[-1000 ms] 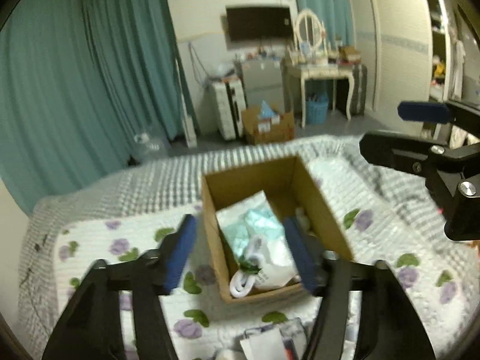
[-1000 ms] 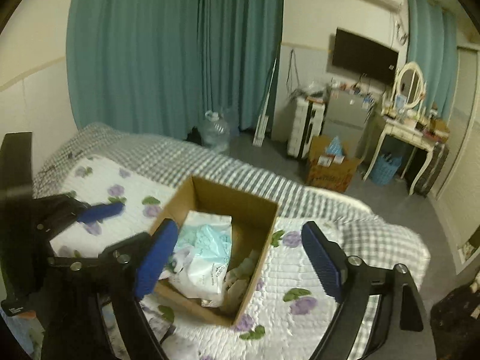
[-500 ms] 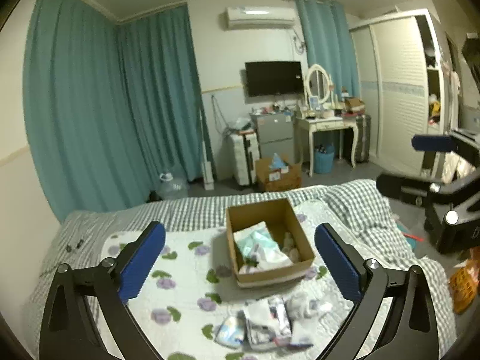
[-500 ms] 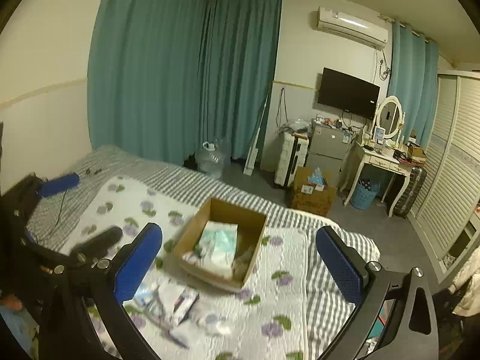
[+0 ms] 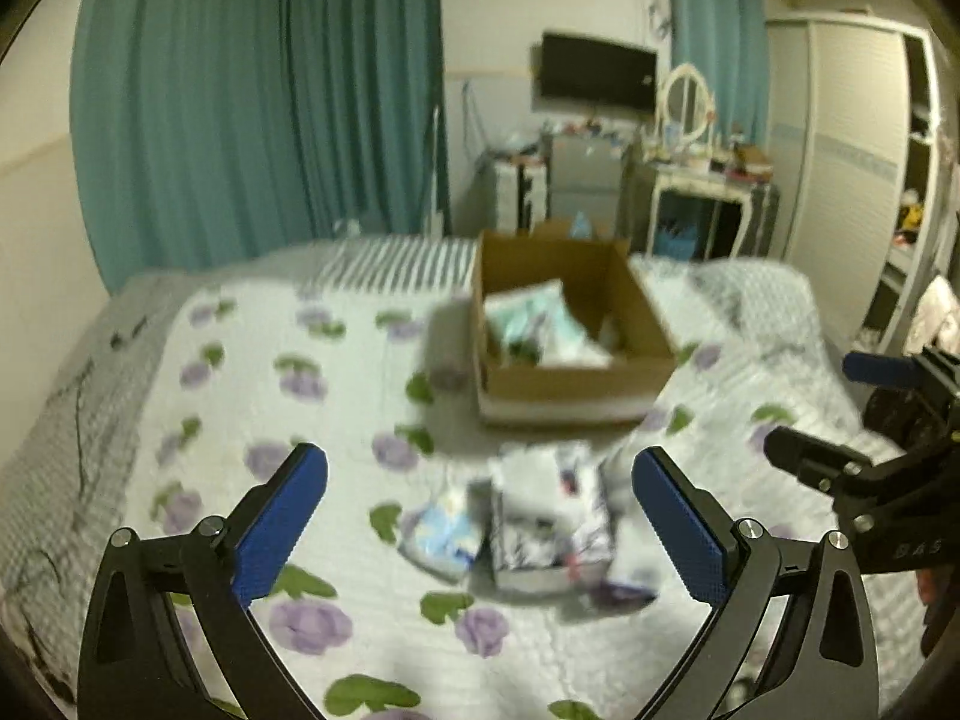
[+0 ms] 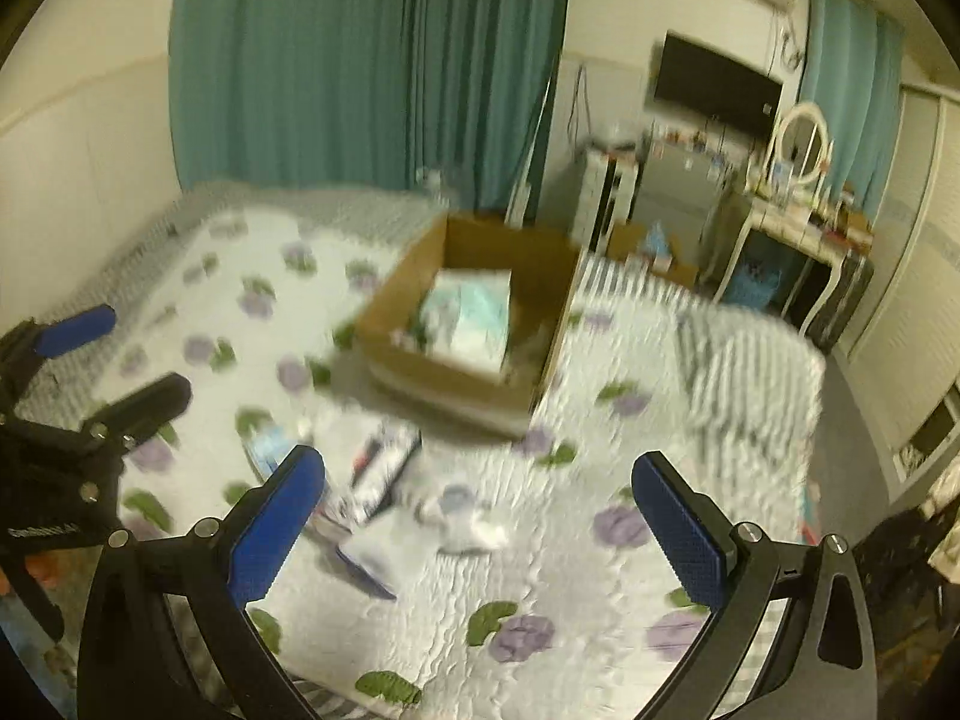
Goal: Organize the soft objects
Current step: 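Move both tools back to the remaining items on the bed, then grasp a white sock with the right tool while the left tool grasps the floral tissue box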
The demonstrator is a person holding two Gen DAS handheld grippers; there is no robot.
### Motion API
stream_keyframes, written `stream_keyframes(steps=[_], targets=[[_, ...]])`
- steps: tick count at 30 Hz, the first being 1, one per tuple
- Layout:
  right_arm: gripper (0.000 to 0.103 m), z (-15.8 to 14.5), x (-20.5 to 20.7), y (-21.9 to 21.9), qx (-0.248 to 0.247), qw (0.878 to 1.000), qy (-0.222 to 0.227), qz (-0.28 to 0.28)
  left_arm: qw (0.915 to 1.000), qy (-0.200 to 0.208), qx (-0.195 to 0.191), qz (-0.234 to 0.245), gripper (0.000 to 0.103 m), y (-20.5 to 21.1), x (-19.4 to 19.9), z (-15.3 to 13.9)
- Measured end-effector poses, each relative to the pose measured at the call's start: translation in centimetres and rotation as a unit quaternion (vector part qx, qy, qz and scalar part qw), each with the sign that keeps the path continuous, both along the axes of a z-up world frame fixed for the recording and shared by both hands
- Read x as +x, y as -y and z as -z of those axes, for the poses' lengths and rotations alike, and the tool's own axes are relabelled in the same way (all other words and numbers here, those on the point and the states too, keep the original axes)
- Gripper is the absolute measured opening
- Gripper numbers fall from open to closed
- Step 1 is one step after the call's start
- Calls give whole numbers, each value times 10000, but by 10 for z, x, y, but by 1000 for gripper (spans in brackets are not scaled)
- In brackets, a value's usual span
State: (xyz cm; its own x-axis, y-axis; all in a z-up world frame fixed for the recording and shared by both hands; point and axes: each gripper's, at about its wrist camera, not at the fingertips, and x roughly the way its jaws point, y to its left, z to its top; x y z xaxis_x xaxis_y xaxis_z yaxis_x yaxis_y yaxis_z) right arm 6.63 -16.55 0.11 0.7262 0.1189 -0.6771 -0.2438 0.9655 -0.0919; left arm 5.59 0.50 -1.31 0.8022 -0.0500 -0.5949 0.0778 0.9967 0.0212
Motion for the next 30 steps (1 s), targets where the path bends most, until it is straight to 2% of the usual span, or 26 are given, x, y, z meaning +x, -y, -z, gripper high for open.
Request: stream_keyframes(steps=[4,6,9,11,13,14,18,20,22,23,24,26,27,30], targets=[[103,62,28,-5,-201,9987,-456,99,9993,-311,146,-126,103,-3,10,42],[101,80,35,-7,-147,9982,-568,88,9985,-449,283,-156,103,-2,16,61],[89,100,40,-8,32,9971,-756,66,9972,-660,317,-138,103,-3,16,80],[76,110,42,-10,145,9962,-856,-49,9967,-745,274,-153,103,-5,16,85],[64,115,44,-13,180,9959,-877,-142,9966,-771,232,-181,103,-6,16,86],[61,116,45,-15,195,9958,-873,-186,9965,-768,217,-240,103,-7,17,86],[61,118,54,-25,182,9949,-897,-419,9962,-789,216,-284,103,-7,19,87],[58,126,64,-28,151,9934,-1043,-457,9963,-779,271,-245,103,-4,19,86],[48,135,71,-30,71,9927,-1135,-395,9964,-745,338,-206,103,-1,18,84],[39,137,72,-30,10,9929,-1124,-380,9963,-741,383,-202,103,1,19,83],[23,136,71,-30,-49,9936,-1070,-364,9962,-737,419,-191,103,3,19,81],[6,128,66,-28,-66,9953,-885,-393,9965,-716,413,-124,103,8,20,78],[2,122,63,-26,18,9959,-787,-451,9967,-704,402,-89,103,10,20,77],[2,111,58,-24,3,9968,-628,-501,9968,-679,418,85,103,21,24,75]])
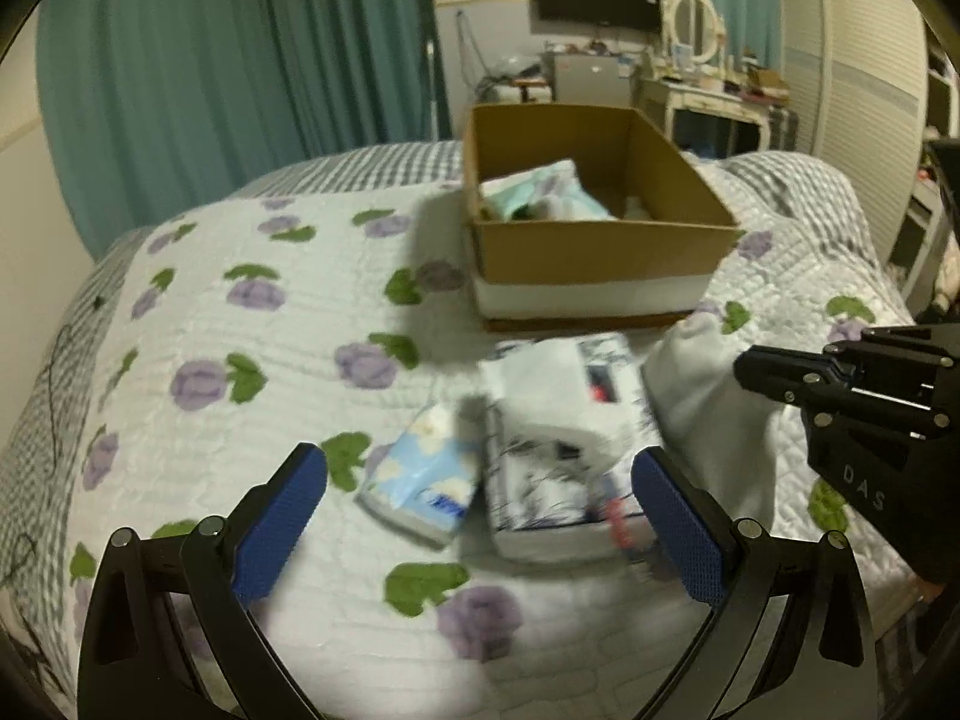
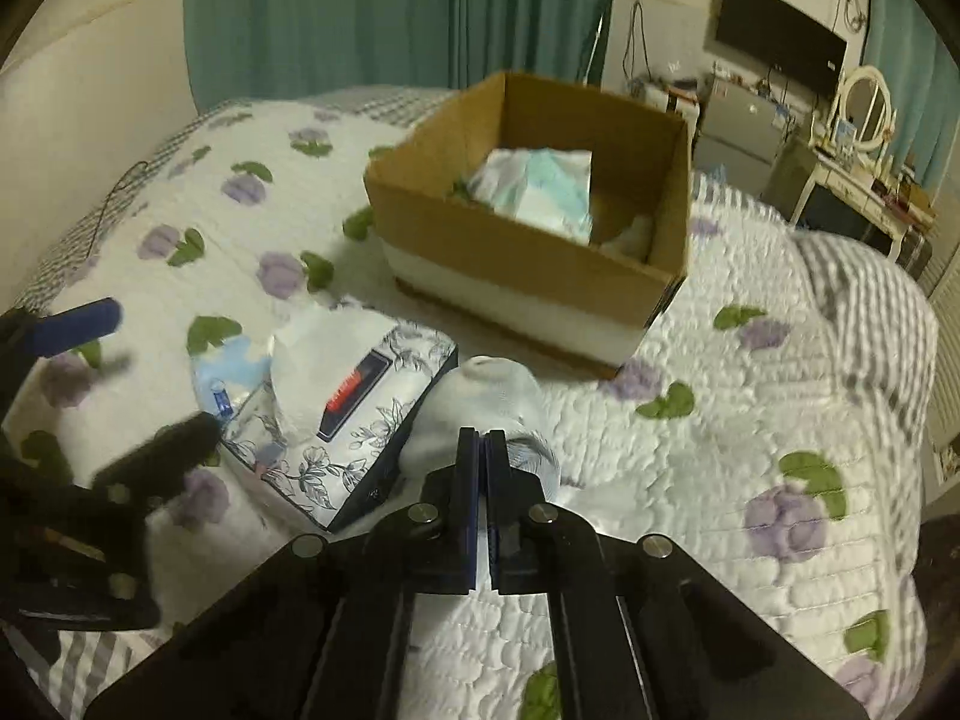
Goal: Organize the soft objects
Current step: 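Grasp a white sock with the right tool while the left tool grasps the floral tissue box, then carry the sock and tissue box into the box and open both tools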
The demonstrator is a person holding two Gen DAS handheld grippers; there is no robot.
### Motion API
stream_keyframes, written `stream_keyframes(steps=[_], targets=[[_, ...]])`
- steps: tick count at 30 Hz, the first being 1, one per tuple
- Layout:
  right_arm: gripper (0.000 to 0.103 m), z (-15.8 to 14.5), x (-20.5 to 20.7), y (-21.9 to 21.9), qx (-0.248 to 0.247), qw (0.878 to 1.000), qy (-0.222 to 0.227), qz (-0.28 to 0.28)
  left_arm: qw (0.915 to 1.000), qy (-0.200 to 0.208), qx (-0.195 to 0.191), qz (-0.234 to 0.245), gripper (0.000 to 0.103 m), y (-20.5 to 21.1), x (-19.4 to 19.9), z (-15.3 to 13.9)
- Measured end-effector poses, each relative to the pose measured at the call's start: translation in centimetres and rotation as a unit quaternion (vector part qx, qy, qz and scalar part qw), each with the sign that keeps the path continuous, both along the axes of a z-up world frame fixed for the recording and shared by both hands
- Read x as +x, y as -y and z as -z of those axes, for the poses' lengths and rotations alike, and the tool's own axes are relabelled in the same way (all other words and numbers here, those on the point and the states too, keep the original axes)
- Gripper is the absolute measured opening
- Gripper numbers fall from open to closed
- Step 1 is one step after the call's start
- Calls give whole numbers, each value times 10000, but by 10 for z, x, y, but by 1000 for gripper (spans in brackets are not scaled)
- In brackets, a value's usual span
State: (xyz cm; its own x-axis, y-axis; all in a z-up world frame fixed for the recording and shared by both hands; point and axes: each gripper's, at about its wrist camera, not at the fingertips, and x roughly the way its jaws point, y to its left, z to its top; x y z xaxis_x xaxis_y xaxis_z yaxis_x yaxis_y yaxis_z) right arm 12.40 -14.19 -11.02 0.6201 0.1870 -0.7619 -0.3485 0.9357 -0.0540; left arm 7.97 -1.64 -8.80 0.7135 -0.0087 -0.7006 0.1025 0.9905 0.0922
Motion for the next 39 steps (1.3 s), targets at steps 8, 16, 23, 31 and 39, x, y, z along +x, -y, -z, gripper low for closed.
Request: stream_keyframes(steps=[8,16,23,31,39], targets=[[2,-19,-14,17,289,9993,228,59,9985,-324,78,437,84,25,22,18],[2,-44,-22,27,293,9980,548,97,9950,-821,-186,530,69,26,42,43],[2,-31,-21,28,350,9986,384,92,9927,-1025,-410,476,80,25,49,55],[2,-35,-25,33,373,9984,404,133,9956,-609,-376,602,25,24,34,32],[2,-60,-38,33,363,9973,621,126,9972,-121,-407,619,16,20,17,-8]])
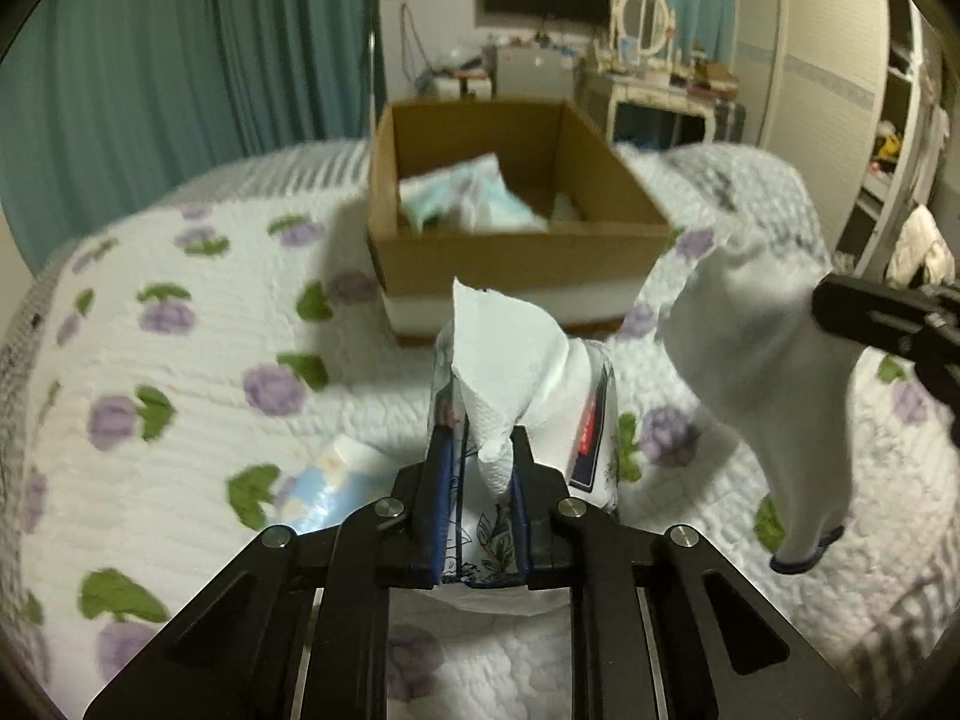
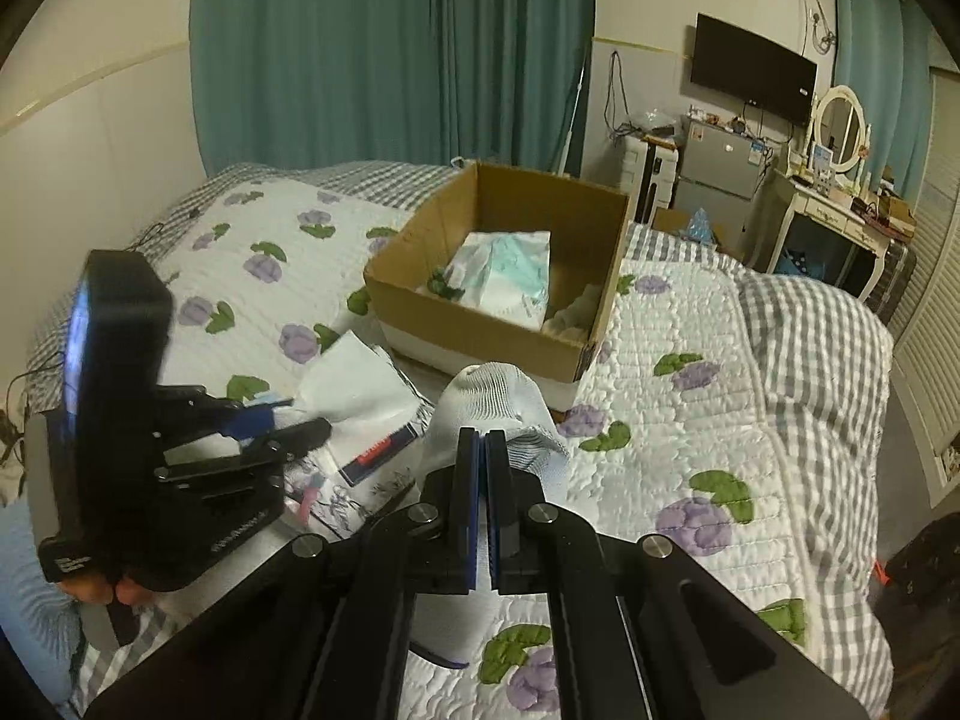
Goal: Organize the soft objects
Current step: 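Carry the sock and tissue box into the box and open both tools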
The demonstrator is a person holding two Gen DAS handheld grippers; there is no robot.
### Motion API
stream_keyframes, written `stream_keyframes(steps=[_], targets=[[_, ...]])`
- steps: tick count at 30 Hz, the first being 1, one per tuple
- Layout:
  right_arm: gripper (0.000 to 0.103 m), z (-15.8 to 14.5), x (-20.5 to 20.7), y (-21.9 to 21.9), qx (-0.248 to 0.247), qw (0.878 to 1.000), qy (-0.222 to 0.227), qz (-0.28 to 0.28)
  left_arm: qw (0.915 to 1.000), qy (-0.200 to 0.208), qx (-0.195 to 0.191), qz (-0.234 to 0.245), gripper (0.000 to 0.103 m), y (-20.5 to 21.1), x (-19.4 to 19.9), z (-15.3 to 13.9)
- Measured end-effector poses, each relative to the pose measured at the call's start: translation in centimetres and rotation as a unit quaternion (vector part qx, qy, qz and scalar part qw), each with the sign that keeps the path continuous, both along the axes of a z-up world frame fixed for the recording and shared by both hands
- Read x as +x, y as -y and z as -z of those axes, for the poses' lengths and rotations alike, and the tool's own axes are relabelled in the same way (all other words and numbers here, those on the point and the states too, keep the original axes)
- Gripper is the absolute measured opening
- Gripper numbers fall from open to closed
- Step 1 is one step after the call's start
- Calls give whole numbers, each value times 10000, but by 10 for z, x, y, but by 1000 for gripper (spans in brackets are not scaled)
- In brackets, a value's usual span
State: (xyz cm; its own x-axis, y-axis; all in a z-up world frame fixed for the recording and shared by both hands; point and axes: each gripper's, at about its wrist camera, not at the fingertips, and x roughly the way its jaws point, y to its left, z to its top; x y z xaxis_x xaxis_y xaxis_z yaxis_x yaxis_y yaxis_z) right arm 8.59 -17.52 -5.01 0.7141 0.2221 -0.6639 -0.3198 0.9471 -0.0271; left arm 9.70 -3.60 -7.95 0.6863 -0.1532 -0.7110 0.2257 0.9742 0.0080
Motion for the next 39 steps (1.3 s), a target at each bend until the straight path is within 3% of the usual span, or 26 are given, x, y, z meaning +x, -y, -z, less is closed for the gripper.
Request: stream_keyframes(steps=[8,15,22,30,39], targets=[[2,-42,-4,2,-75,9991,421,-15,9979,652,26,21,16,-4,-4,-66],[2,-99,27,1,-104,9954,947,-72,9937,1117,19,-60,16,-6,31,-117],[2,-128,92,-5,-183,9927,1189,-73,9933,1141,38,-150,16,-3,93,-126],[2,-101,183,-17,-385,9944,986,-18,9959,869,204,-170,17,10,166,-85],[2,-15,260,-21,-527,9981,324,8,9968,603,516,-20,17,30,208,-30]])
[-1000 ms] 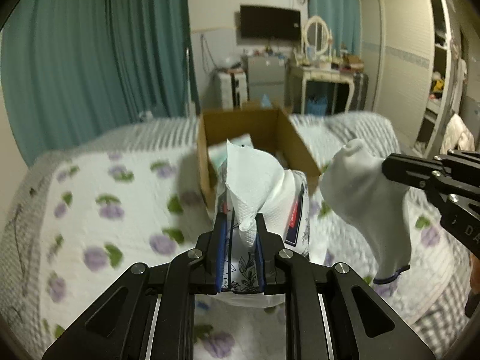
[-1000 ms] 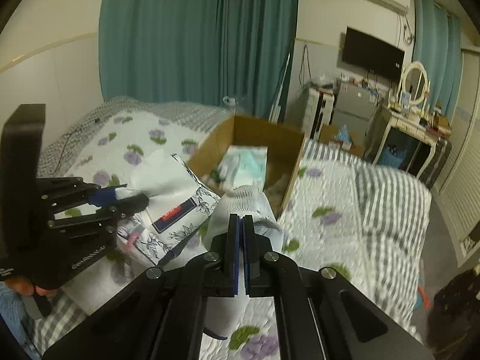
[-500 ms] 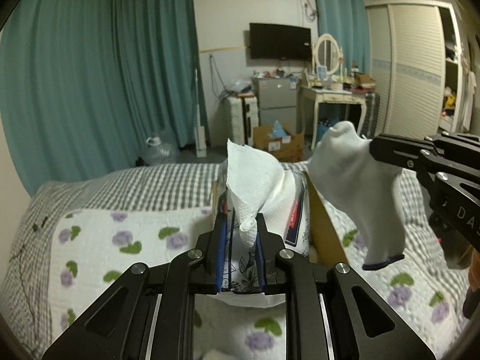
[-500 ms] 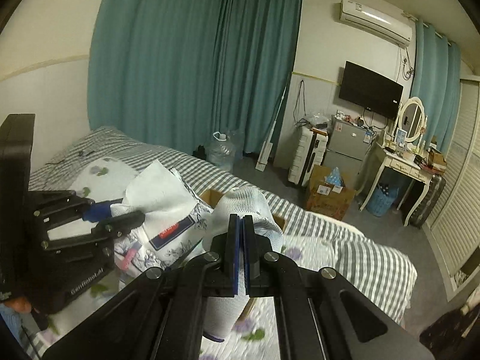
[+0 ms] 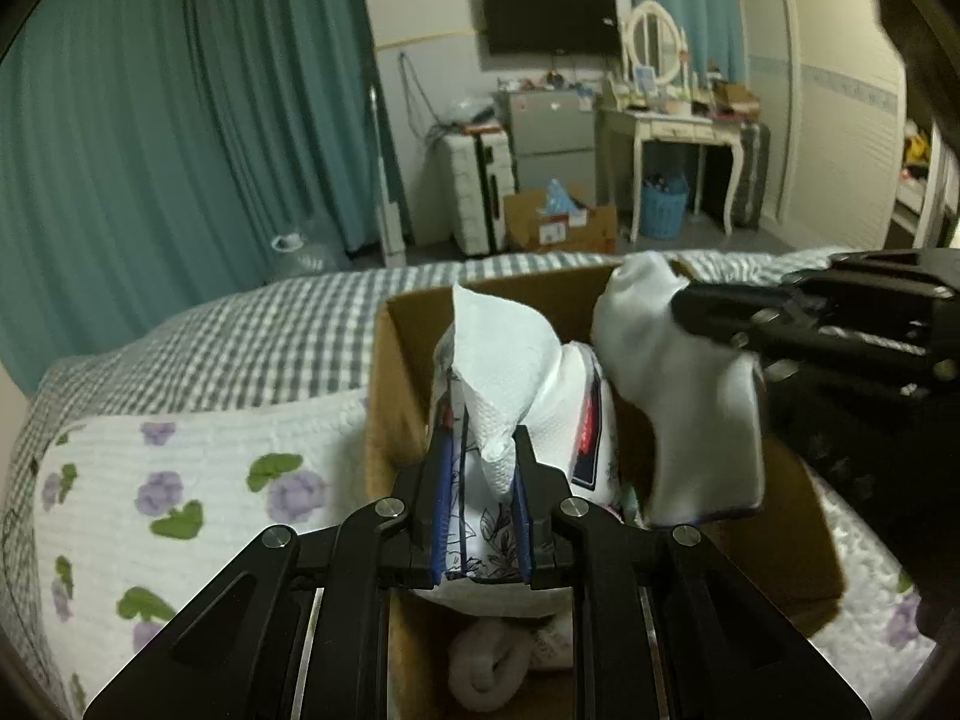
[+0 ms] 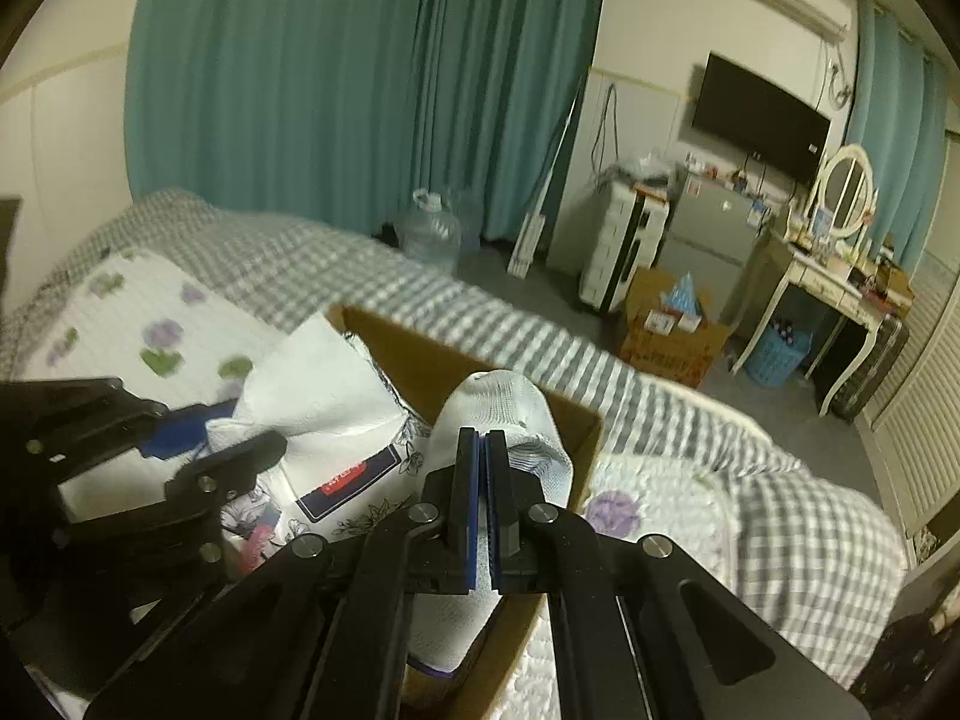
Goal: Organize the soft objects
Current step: 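Carry the sock and tissue box into the box and open both tools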
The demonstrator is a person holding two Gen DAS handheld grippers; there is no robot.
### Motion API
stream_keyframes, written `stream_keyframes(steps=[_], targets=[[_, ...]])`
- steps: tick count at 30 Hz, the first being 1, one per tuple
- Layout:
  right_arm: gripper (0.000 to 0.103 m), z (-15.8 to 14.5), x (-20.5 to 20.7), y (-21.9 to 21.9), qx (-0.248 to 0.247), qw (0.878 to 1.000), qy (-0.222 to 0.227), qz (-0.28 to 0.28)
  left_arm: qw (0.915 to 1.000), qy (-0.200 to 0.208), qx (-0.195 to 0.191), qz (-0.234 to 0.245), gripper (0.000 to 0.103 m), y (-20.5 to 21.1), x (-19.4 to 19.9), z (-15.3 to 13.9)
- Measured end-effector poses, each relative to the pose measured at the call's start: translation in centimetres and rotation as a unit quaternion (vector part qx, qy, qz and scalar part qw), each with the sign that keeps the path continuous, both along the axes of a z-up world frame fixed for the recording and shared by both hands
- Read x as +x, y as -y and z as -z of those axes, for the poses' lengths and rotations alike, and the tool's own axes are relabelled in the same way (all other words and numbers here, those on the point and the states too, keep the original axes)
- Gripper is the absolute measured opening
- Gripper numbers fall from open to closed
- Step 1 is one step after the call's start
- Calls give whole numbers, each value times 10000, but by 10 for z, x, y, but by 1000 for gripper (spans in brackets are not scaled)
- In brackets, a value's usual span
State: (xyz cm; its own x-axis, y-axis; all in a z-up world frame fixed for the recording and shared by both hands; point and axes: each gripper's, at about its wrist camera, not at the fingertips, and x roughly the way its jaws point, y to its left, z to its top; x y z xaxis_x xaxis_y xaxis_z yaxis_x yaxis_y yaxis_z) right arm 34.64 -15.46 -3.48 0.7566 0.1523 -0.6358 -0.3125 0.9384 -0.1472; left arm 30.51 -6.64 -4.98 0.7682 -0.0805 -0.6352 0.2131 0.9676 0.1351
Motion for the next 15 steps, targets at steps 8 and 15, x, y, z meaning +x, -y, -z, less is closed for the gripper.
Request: stream_keyframes(steps=[8,15], targets=[[2,41,19,5,-66,9995,-307,68,9993,102,317,184,20,16,0,7],[3,11,4,30,455,9981,-225,354,9994,120,217,238,34,11,-15,-18]])
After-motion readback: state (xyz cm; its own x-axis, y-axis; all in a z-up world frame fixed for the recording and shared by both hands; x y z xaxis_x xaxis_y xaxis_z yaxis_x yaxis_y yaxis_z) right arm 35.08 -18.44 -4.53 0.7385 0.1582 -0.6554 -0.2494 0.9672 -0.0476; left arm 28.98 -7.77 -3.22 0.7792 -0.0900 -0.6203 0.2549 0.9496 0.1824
